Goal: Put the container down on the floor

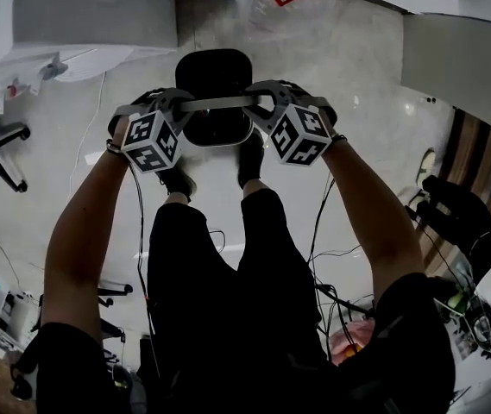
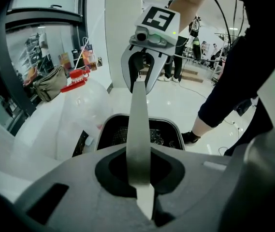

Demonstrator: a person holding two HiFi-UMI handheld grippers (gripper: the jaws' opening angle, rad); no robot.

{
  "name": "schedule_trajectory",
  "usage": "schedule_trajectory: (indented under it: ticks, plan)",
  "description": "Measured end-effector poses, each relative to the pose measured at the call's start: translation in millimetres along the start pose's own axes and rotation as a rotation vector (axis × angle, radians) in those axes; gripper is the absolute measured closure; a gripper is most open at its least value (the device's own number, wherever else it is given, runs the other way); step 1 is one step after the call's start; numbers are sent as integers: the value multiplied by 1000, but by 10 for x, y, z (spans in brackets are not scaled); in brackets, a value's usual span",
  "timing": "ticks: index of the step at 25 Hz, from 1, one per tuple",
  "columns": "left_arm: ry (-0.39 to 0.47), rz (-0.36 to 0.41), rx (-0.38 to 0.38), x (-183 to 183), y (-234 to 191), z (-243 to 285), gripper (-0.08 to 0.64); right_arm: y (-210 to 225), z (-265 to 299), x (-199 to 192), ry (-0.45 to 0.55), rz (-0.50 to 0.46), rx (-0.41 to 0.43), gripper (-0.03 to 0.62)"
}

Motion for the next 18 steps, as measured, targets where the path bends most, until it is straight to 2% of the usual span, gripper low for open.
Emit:
schedule_trajectory:
  ticks: [12, 18]
  plan:
    - [-48, 32, 18, -496, -163, 802, 548, 124, 801, -502, -19, 12, -15, 506]
    - [-66, 51, 29, -701, -173, 1075, 546, 134, 1107, -658, -39, -18, -22, 506]
Point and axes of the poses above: the fingertips, and each gripper's own axes: z forward along the fingers, y to its right, x out of its top, the point moved 6 cm from there along -z, backward along the fingers, and after that the axes turned 1 degree about -y, right-handed, at the moved point
